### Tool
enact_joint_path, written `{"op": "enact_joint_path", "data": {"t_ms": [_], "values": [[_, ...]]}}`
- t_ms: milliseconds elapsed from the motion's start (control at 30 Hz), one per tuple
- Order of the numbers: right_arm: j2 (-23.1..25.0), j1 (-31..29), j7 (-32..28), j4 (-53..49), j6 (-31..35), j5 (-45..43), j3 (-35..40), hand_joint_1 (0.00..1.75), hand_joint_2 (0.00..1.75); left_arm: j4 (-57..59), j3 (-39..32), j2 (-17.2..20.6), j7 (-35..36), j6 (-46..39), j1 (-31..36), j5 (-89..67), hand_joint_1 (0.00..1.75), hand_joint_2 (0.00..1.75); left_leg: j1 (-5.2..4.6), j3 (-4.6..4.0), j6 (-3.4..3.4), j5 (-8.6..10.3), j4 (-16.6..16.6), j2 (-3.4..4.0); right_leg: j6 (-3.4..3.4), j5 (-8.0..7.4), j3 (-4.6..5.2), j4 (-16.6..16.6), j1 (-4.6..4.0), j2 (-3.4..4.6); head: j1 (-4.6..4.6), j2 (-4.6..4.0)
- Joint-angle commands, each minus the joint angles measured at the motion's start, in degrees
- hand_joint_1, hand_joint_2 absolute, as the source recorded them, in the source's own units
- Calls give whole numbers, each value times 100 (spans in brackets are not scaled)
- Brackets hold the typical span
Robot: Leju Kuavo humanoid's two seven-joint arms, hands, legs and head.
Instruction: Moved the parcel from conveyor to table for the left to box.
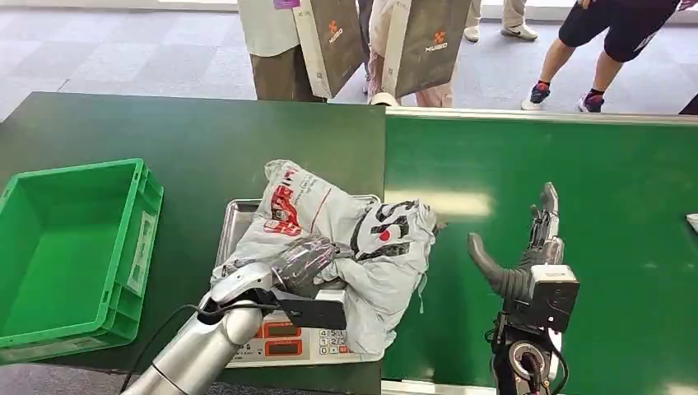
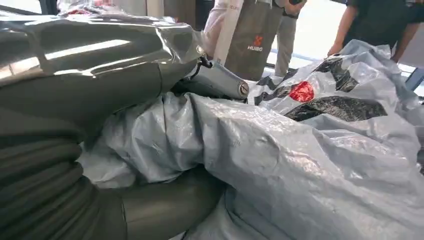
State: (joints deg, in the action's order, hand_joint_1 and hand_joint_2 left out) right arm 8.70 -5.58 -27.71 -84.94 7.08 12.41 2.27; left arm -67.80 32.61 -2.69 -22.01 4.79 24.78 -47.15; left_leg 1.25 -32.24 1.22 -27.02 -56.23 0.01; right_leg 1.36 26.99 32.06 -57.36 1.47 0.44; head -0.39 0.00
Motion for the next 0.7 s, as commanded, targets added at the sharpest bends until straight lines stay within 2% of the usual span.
{"op": "enact_joint_path", "data": {"t_ms": [33, 367, 633, 700], "values": [[12, -35, 14, 13, -21, -8, -96, 0, 175, -317, -227, 1, -239, -540, -77, 129, 175, 175, 0, -4, -6, 1, 0, 1, -9, -2, 4, 1, -3, -2, 0, 0], [-6, -193, -102, 238, -26, -145, -34, 0, 175, -1614, -894, -117, -1528, -2830, -565, 984, 175, 175, -2, -6, -13, 3, 8, 14, -15, -6, 11, 7, -2, 7, 0, 0], [5, -202, -109, 264, -18, -152, -25, 0, 175, -1654, -890, -88, -1529, -2840, -574, 988, 175, 175, 0, -10, -9, 3, 4, 8, -11, -6, 10, 5, -3, 3, 0, 0], [0, -192, -118, 262, 4, -172, 0, 0, 175, -1677, -1020, -188, -1754, -3402, -605, 1164, 175, 175, -1, -10, -8, 3, 3, 5, -9, -4, 10, 3, -2, 1, 0, 0]]}}
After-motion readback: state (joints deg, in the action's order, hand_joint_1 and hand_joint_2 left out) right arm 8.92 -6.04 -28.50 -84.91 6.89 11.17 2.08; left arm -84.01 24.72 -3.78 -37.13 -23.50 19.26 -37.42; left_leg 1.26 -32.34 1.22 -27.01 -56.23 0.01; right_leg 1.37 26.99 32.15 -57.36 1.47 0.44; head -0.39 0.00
